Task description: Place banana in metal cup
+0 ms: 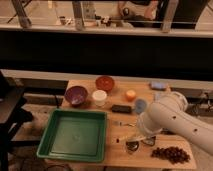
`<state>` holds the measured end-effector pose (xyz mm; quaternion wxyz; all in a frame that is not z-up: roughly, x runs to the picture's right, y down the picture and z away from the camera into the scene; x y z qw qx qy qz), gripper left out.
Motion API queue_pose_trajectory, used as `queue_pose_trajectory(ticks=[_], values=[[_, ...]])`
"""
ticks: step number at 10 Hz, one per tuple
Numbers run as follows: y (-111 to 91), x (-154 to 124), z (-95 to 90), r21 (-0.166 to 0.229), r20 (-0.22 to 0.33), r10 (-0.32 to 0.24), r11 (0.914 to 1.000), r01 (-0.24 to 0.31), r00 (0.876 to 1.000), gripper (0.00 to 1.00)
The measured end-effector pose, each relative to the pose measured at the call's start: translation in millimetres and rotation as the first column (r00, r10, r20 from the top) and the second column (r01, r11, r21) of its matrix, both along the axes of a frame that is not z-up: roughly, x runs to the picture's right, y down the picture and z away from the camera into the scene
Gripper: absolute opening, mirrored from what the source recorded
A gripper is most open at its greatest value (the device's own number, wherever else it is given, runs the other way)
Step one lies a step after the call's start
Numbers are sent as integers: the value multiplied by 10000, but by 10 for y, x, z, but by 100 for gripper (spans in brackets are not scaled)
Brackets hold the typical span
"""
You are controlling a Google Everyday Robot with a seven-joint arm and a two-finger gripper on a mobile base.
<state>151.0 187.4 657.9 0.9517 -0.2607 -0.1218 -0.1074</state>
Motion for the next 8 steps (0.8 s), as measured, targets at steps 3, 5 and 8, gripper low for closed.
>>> queue_pose_trajectory(ticks=[3,5,8], values=[[-77,12,30,-2,-113,34,10000,-34,9999,21],[-34,75,6,-60,-293,167,9998,-169,9994,41],[3,136,-106,-15,-472,249,9997,-250,9986,73]])
